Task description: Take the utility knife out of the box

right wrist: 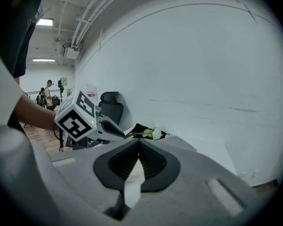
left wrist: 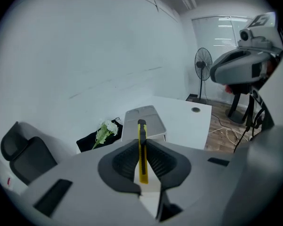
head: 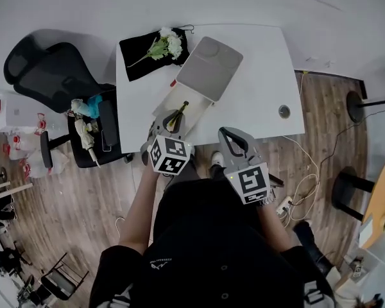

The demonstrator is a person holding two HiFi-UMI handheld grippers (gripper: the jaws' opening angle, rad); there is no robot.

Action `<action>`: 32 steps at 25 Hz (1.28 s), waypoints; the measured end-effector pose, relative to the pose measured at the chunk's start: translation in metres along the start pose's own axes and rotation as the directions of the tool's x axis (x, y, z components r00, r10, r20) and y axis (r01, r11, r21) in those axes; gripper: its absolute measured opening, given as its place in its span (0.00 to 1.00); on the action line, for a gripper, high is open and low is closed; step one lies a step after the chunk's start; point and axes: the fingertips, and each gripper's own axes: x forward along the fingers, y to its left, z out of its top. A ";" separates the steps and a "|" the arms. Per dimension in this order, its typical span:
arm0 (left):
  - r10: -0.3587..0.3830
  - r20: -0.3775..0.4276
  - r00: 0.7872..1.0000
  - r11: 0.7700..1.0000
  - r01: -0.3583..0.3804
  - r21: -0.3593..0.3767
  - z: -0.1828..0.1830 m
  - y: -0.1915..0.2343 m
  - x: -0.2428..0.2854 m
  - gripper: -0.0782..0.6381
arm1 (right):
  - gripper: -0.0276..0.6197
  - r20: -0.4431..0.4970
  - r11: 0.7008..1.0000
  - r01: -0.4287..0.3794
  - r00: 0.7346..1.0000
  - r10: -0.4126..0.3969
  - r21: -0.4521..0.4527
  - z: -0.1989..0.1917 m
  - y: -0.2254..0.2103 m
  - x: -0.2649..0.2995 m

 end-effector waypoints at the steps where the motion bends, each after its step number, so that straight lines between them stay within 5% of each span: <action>1: 0.012 0.009 1.000 1.000 -0.012 -0.001 0.003 -0.001 -0.007 0.18 | 0.05 -0.001 1.000 -0.013 1.000 0.013 -0.004 -0.001 0.002 -0.001; 14: 0.163 0.060 0.985 0.979 -0.154 -0.134 0.000 -0.031 -0.088 0.18 | 0.05 0.001 0.979 -0.178 0.984 0.179 -0.099 -0.010 0.024 -0.012; 32: 0.300 0.036 0.953 0.929 -0.284 -0.236 -0.017 -0.072 -0.126 0.18 | 0.05 -0.010 0.949 -0.262 0.964 0.265 -0.174 -0.026 0.016 -0.033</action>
